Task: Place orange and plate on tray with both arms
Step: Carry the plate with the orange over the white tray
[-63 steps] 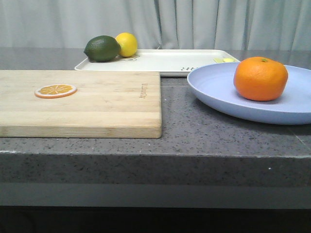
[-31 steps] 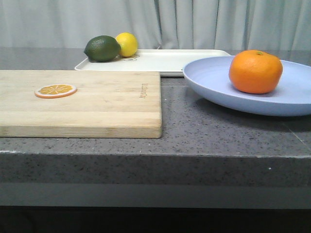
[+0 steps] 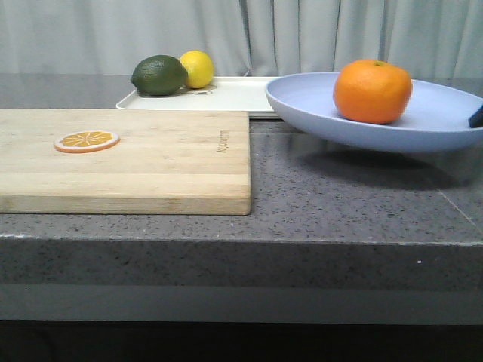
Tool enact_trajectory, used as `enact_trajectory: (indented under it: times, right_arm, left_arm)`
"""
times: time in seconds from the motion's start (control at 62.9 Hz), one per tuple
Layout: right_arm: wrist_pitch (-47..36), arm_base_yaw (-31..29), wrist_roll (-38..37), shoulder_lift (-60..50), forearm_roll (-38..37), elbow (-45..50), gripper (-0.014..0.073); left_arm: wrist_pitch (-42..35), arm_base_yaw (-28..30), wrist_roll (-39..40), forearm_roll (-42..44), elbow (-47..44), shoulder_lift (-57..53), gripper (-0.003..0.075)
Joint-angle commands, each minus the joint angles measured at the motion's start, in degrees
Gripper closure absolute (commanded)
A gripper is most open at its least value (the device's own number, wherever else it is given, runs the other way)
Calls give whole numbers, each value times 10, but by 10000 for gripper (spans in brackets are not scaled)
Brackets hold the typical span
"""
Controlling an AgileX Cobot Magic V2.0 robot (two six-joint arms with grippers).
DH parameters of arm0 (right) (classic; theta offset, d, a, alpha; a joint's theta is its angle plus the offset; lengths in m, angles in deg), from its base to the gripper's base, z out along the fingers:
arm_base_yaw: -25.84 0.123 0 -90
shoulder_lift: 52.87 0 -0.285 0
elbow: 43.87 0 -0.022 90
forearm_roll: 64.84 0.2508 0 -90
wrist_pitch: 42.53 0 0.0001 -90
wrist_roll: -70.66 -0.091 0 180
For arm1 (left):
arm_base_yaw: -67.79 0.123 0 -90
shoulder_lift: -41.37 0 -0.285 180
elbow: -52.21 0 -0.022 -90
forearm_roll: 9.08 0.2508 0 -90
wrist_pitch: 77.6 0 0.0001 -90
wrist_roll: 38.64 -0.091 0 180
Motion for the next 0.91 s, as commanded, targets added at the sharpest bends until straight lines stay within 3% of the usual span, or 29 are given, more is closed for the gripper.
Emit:
enact_trajectory:
  times: [0.0, 0.334, 0.684, 0.891]
  right_arm:
    - [-9, 25, -29, -22, 51, -51, 659]
    - [-35, 106, -153, 39, 34, -230, 659]
    - [-24, 159, -307, 200, -84, -472, 659]
    - [-4, 187, -360, 283, -150, -591, 659]
  left_arm:
    - [-42, 0, 5, -4, 15, 2, 102]
    - [-42, 0, 5, -4, 15, 2, 102]
    - [-43, 0, 5, -4, 15, 2, 102]
    - [-43, 0, 5, -4, 15, 2, 102]
